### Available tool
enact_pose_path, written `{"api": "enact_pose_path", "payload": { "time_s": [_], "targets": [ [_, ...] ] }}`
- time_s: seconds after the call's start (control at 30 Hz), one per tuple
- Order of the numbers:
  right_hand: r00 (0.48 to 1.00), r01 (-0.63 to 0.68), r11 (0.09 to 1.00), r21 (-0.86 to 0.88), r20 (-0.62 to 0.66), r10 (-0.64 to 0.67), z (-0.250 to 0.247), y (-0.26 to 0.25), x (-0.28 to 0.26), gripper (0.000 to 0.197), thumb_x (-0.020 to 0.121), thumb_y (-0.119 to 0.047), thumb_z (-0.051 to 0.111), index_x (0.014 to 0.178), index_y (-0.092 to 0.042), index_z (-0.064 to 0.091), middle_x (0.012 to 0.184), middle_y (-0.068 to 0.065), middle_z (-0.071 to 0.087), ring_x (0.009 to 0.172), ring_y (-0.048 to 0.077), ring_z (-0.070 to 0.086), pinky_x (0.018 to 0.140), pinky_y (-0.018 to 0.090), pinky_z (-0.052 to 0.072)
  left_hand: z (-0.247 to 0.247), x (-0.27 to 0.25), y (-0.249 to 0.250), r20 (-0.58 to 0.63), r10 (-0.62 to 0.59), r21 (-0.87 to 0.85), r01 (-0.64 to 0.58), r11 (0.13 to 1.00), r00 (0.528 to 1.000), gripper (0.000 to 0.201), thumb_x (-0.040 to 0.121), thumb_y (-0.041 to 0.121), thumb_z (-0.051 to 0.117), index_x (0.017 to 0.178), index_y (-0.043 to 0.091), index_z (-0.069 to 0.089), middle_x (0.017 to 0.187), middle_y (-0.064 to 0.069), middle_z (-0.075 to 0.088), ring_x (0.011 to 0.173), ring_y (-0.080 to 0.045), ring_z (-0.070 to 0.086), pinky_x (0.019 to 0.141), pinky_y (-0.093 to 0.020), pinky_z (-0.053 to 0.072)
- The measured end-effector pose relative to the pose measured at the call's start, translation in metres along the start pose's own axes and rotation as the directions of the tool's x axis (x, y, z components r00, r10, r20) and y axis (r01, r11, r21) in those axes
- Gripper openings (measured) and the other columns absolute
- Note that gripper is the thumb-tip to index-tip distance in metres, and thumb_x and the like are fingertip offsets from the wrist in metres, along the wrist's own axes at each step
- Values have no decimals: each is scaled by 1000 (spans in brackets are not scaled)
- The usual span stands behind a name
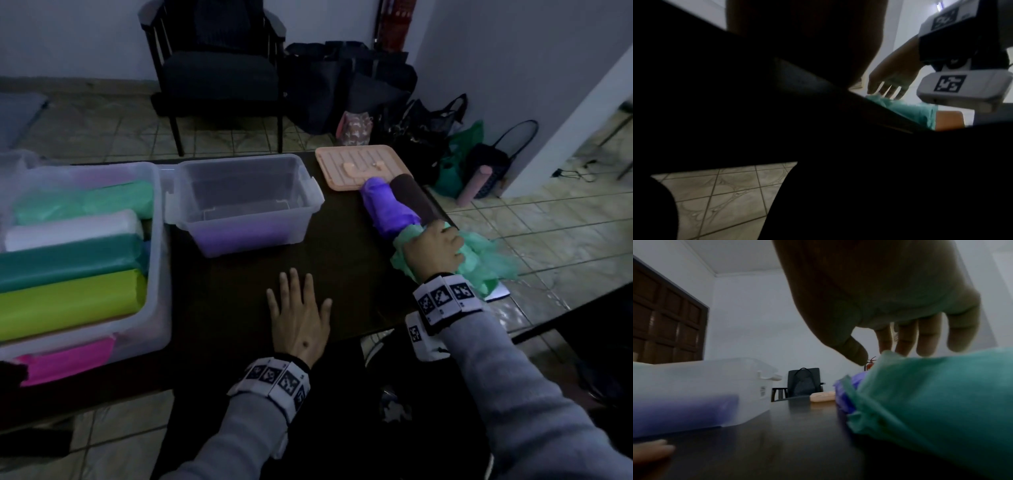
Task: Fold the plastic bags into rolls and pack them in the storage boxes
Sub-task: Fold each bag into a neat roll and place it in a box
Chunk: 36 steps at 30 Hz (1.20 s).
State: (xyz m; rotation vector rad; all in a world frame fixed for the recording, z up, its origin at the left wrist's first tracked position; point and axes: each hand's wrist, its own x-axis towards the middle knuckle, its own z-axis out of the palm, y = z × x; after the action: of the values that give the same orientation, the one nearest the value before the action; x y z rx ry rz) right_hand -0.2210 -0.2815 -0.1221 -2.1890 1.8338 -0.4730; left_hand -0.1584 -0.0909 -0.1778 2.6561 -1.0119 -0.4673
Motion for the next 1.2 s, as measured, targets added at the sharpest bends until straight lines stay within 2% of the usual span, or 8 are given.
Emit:
{"api": "enact_pose_path", "payload": {
  "time_s": [0.17,0.37,0.53,0.67,0.8,1.0,1.1,1.2],
  "targets": [
    [963,-32,995,-95,262,56,-10,21,8,51,93,-28,47,135,-2,37,142,20,33,131,36,31,106,44,27,0,0,0,13,4,44,-5,999,1000,60,99,48,17,151,20,5,159,-6,-5,146,-23,-10,116,-45,-7],
    [850,272,962,24,463,-252,-6,7,-2,40,101,-24,32,116,3,57,127,27,54,119,38,49,99,38,36,1,-1,0,-6,5,60,-4,998,1000,60,99,48,18,151,21,6,159,-6,-5,146,-22,-9,116,-45,-6],
    [731,309,942,127,602,-321,-12,-2,-14,44,93,-20,54,136,-13,47,139,8,50,125,23,48,104,30,35,1,-2,0,-15,14,61,-13,998,1000,60,98,48,20,151,21,6,159,-6,-4,146,-22,-8,116,-44,-6],
    [723,332,943,-17,647,-242,-13,-6,-19,68,83,-28,69,141,-10,37,142,9,43,129,24,43,103,31,35,2,-3,-1,-36,20,58,-18,998,999,60,99,48,20,151,21,7,159,-6,-3,146,-22,-8,116,-44,-5],
    [754,292,956,-28,622,-212,-4,-7,-24,68,78,-27,73,136,-8,42,136,10,48,122,24,48,91,27,40,2,-2,-1,-17,27,35,-27,999,999,60,99,47,20,151,20,6,159,-6,-4,146,-22,-9,116,-44,-7],
    [826,45,957,287,528,-197,-4,-9,-16,53,79,-30,73,122,-3,56,120,13,60,102,25,60,77,29,47,-9,4,-6,14,20,-204,-17,979,1000,52,99,40,31,147,20,24,159,-2,7,147,-18,-2,117,-40,-3],
    [847,-259,744,617,515,-133,-11,-17,-13,39,80,-18,72,112,1,61,109,16,67,86,24,64,73,32,52,-28,6,-1,-15,-47,-455,35,890,999,45,100,36,35,142,20,36,153,-1,27,143,-16,20,116,-35,15],
    [768,-502,524,688,633,-96,-17,-24,-12,44,79,-18,71,117,0,57,106,13,68,92,26,66,85,41,53,-46,10,8,20,-98,-657,87,749,995,43,100,35,36,140,19,38,144,-2,40,132,-16,38,107,-30,32]
  ]
}}
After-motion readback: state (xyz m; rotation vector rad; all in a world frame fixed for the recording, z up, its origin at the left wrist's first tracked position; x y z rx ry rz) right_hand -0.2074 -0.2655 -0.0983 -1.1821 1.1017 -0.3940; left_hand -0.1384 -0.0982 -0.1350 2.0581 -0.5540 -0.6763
